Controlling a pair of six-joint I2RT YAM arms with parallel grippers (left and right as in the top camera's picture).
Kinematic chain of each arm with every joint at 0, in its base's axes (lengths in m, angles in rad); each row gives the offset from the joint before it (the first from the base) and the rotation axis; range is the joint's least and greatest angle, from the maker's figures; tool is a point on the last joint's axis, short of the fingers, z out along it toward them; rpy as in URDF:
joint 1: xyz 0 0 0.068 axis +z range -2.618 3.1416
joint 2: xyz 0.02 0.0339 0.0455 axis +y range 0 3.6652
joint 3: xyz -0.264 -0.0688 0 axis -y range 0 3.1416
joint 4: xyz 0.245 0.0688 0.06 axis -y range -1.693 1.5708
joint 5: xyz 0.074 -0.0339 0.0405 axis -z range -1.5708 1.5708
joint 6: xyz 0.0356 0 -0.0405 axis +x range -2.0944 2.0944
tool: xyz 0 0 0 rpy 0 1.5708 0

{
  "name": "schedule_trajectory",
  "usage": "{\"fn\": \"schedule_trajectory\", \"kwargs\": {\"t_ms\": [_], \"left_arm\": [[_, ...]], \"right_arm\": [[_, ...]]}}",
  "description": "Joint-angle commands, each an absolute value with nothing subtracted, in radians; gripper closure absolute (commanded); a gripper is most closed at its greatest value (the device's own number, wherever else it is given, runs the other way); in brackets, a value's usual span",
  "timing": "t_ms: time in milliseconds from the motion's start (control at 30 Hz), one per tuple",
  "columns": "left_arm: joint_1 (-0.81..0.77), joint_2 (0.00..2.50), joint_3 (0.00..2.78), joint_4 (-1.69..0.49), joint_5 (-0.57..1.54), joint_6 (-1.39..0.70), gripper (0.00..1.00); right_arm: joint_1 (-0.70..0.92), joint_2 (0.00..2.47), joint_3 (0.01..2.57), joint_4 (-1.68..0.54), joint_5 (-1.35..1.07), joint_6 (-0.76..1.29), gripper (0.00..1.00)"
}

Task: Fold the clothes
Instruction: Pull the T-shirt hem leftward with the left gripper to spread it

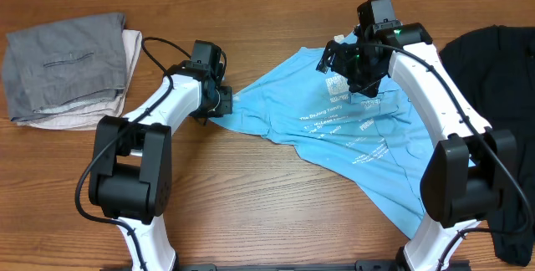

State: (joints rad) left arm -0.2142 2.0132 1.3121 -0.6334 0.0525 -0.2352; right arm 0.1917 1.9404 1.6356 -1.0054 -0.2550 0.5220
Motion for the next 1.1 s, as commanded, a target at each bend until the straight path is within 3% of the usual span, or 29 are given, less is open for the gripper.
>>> {"fn": "schedule_trajectory", "kwargs": {"t_ms": [0,200,667,1067], "left_arm": [[-0.215,2.072,1.311,-0.662,-0.036,-0.205,0.96],[-0.170,2.117,1.311,-0.715,-0.274,-0.217,0.96],[0.045,2.137,1.311,-0.737,-0.158,-0.229,0.95],[-0.070,1.917,1.469,-0.775,-0.102,-0.241,0.96]], "right_arm": [[0.195,1.933,1.638,-1.001,-0.255,0.516,0.00],[0.195,1.933,1.638,-1.001,-0.255,0.516,0.00],[0.195,1.933,1.638,-1.001,-0.255,0.516,0.00],[0.195,1.933,1.638,-1.001,-0.255,0.516,0.00]]}}
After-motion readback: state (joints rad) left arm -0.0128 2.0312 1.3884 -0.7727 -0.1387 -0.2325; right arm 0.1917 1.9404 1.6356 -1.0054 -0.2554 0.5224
